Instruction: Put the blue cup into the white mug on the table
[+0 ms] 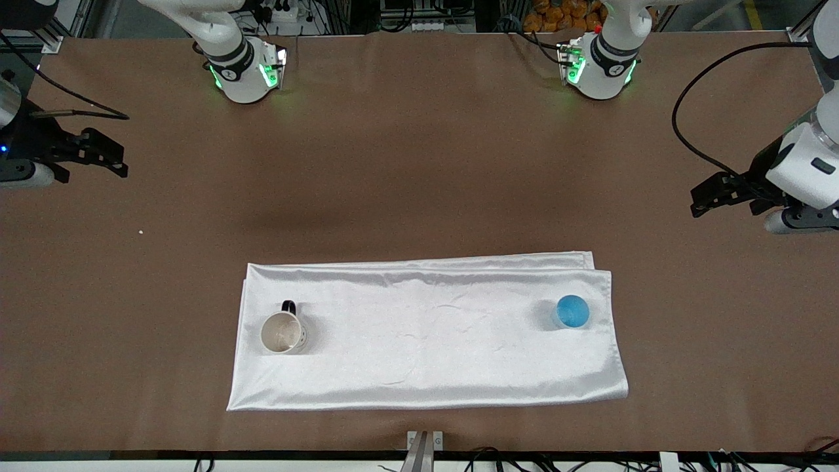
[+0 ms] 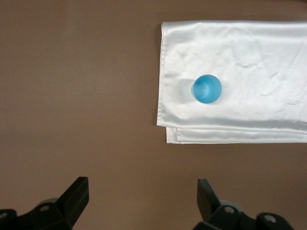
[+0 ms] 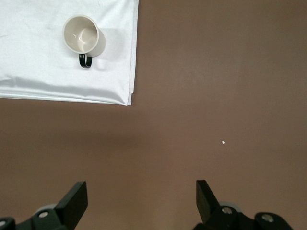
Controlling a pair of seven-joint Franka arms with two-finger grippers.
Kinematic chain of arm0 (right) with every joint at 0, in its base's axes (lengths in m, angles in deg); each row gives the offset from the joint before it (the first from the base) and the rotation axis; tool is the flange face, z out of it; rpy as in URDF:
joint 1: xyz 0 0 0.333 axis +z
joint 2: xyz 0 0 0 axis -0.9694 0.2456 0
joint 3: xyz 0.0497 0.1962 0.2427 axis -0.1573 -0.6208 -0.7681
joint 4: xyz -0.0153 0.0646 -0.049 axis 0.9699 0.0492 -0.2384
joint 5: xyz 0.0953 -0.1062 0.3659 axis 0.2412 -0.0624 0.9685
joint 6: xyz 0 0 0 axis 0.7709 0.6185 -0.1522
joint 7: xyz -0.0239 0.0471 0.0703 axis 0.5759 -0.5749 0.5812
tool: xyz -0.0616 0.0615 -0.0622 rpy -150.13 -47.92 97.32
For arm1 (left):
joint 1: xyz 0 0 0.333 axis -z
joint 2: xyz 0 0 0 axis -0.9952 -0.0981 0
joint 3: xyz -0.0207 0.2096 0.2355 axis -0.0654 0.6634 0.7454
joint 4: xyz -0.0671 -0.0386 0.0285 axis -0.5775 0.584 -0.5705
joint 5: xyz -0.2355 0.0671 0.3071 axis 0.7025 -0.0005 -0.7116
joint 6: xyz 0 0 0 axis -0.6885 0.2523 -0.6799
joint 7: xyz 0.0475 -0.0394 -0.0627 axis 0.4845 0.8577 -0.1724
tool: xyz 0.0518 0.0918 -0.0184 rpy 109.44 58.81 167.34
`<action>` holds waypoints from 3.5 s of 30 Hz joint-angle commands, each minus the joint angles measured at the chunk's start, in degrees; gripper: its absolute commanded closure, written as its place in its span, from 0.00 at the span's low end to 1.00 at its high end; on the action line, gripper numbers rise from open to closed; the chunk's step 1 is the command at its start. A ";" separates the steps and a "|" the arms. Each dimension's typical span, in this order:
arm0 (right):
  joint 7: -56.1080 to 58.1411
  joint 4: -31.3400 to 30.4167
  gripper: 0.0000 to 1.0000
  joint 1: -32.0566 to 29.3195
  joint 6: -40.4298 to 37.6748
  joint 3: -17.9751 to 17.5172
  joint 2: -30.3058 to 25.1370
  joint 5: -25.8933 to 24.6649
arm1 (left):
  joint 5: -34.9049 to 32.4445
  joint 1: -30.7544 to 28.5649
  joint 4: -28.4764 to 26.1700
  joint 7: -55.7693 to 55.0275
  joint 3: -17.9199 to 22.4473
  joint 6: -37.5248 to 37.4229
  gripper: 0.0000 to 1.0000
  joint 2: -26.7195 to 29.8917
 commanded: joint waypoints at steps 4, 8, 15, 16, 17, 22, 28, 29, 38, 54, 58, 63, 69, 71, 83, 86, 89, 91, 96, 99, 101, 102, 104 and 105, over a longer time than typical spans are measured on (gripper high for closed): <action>-1.12 2.34 0.00 -0.16 -0.57 -0.47 0.84 -0.70 | 0.12 -0.08 -0.17 1.15 0.02 0.05 0.00 0.29; -1.12 2.34 0.00 0.02 -0.57 -0.47 0.75 -0.70 | 0.12 -0.08 -0.17 1.15 0.02 0.05 0.00 0.37; -1.21 2.34 0.00 0.28 -0.74 -0.47 0.75 -0.70 | 0.12 -0.08 -0.26 1.06 0.10 0.05 0.00 0.20; -1.21 2.34 0.00 0.28 -0.74 -0.47 0.75 -0.70 | 0.04 -0.08 -0.26 1.06 0.11 0.05 0.00 0.11; -1.21 2.34 0.00 0.28 -0.83 -0.47 0.75 -0.70 | -0.23 -0.08 -0.17 1.15 0.11 0.05 0.00 -0.24; -1.21 2.34 0.00 0.37 -0.83 -0.47 0.75 -0.70 | -0.23 -0.08 -0.26 1.06 0.02 0.58 0.00 -1.03; -1.56 2.26 0.00 0.46 -0.30 -0.55 1.36 -0.70 | -0.32 0.01 -0.44 1.06 0.02 3.30 0.00 -3.05; -1.82 2.26 0.00 0.63 -0.13 -0.56 1.71 -0.70 | -0.23 0.01 -0.44 1.06 0.02 4.00 0.00 -3.31; -5.77 2.34 0.00 2.83 6.54 -0.56 7.59 -0.17 | 0.12 0.71 -0.88 1.15 -0.86 10.24 0.00 -9.46; -12.19 2.43 0.00 6.52 28.34 -0.73 22.98 -0.08 | -0.14 1.94 -5.45 1.06 -0.86 23.60 0.00 -16.50; -16.05 2.52 0.00 8.19 31.86 -0.73 25.79 -0.69 | -0.14 1.85 -5.80 1.06 -0.86 26.94 0.00 -19.31; -21.76 2.52 0.00 8.81 35.20 -0.73 28.69 -0.52 | -0.14 1.94 -7.90 0.89 -0.86 33.44 0.00 -21.68; -31.95 3.66 0.00 11.17 36.61 -0.73 31.59 -0.87 | -0.14 3.00 -9.31 0.27 -0.69 40.21 0.00 -25.28; -35.38 4.54 0.00 12.23 36.61 -0.64 32.74 -0.96 | -0.14 3.08 -9.31 0.18 -0.69 40.92 0.00 -26.34; -40.93 6.21 0.00 14.34 38.54 -0.64 37.57 -0.96 | -1.63 4.66 -9.14 -2.54 -0.51 41.71 0.00 -28.54; -41.02 6.12 0.00 14.61 39.24 -0.64 38.80 -0.96 | -3.74 5.10 -9.05 -3.77 -0.51 41.72 0.00 -28.80; -41.90 6.12 0.00 14.87 41.17 -0.64 40.03 -0.87 | -5.67 5.63 -9.05 -6.23 -0.60 41.71 0.00 -29.07; -42.51 6.12 0.00 15.04 42.23 -0.64 40.65 -0.87 | -6.55 5.72 -9.05 -7.11 -0.60 41.72 0.00 -29.24; -43.04 6.12 0.00 15.31 43.20 -0.64 41.79 -0.87 | -6.73 5.81 -8.61 -7.73 -0.77 41.72 0.06 -30.39; -43.04 6.12 0.00 15.48 43.99 -0.64 42.41 -0.87 | -6.73 5.90 -8.61 -7.81 -0.77 41.80 0.17 -30.83; -43.04 6.12 0.00 15.66 44.69 -0.64 42.67 -0.78 | -6.65 5.90 -8.61 -7.82 -0.77 41.89 0.24 -31.00; -43.04 6.12 0.00 15.66 45.04 -0.64 42.93 -0.78 | -6.65 5.90 -8.61 -7.82 -0.77 41.89 0.28 -31.09; -43.04 6.12 0.00 15.75 45.48 -0.64 43.37 -0.78 | -6.65 5.90 -8.61 -7.82 -0.77 41.98 0.38 -31.18; -43.04 6.12 0.00 15.84 45.57 -0.64 43.46 -0.87 | -6.65 5.90 -8.61 -7.82 -0.77 41.98 0.43 -31.27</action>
